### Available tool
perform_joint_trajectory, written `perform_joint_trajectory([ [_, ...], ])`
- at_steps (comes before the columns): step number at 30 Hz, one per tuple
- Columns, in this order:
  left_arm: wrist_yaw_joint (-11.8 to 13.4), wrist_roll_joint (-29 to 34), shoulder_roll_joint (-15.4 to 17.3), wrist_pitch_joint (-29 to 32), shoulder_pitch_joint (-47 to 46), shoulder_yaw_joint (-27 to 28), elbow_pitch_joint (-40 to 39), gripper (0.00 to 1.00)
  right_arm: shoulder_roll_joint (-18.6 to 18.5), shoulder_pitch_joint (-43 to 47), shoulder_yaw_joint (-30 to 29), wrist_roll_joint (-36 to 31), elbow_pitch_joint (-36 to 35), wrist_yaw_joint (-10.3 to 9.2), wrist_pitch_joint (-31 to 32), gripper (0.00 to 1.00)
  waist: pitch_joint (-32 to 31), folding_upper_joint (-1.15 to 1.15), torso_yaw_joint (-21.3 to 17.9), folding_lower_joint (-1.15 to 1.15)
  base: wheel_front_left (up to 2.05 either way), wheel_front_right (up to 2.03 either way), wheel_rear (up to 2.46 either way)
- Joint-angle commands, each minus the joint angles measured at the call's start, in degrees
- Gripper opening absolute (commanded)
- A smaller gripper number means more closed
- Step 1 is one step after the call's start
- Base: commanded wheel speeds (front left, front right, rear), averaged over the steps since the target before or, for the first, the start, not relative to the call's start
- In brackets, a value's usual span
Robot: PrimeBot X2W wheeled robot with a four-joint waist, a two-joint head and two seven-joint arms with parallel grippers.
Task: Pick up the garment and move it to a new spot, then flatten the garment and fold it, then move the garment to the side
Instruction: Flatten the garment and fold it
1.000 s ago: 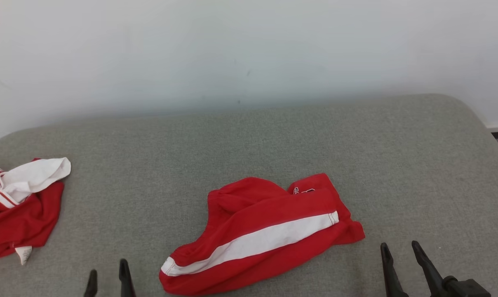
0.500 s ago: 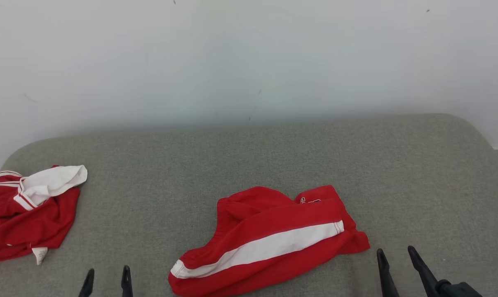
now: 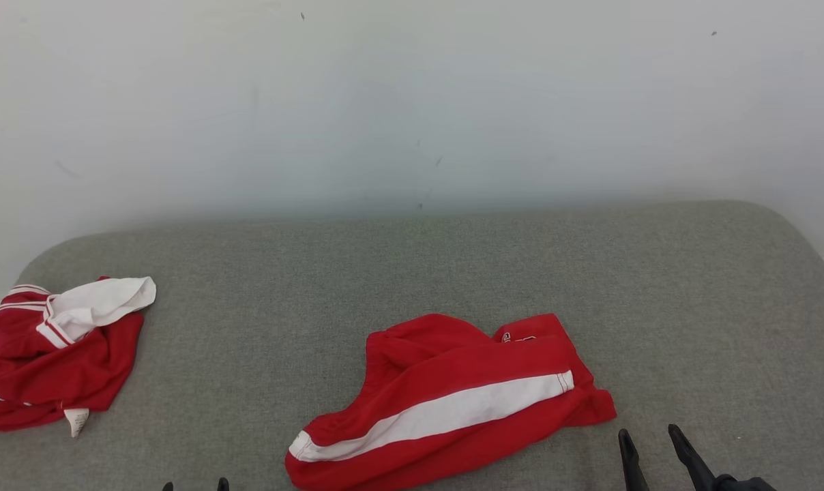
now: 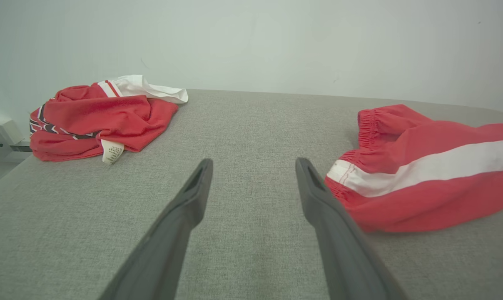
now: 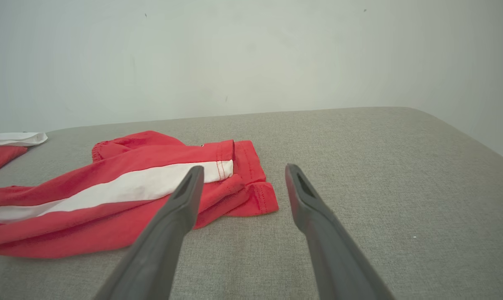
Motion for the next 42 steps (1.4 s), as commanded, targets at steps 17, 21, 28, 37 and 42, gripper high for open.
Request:
perform_joint_trajectory([
  [17,-0.31,0.02,-0.34,-0.19,-0.88,-1.02,-0.53,1.0,0.18,-0.67,0.49,0.69,0.0,-0.13,-0.5,1.0,0.81,0.0,-1.15,0.0,0.0,0.0,0.0],
  [21,-0.32,0.07,-0.41,-0.19,-0.78,-1.32,-0.92,1.0,0.35,-0.46,0.06,0.76,-0.12,-0.13,-0.49,1.0,0.89,0.0,-1.33,0.0,0.0,0.0,0.0],
  [28,-0.27,-0.84,-0.46,-0.19,-0.58,-1.6,-0.33,1.0,0.33,-0.17,-0.6,0.63,-0.59,-0.13,-0.5,1.0,1.06,0.0,-1.75,0.0,0.0,0.0,0.0],
  [37,-0.27,-5.51,4.64,-0.19,-5.99,-9.99,5.98,1.0,-1.64,-2.78,-0.4,0.69,-2.12,-0.14,0.86,1.0,2.06,0.0,-2.25,0.0,0.0,0.0,0.0],
  [42,-0.25,-11.52,11.15,2.5,-14.34,-20.2,14.15,1.0,-2.74,-5.26,2.35,0.72,-2.8,-0.14,1.85,1.0,3.47,0.0,-3.21,0.0,0.0,0.0,0.0],
])
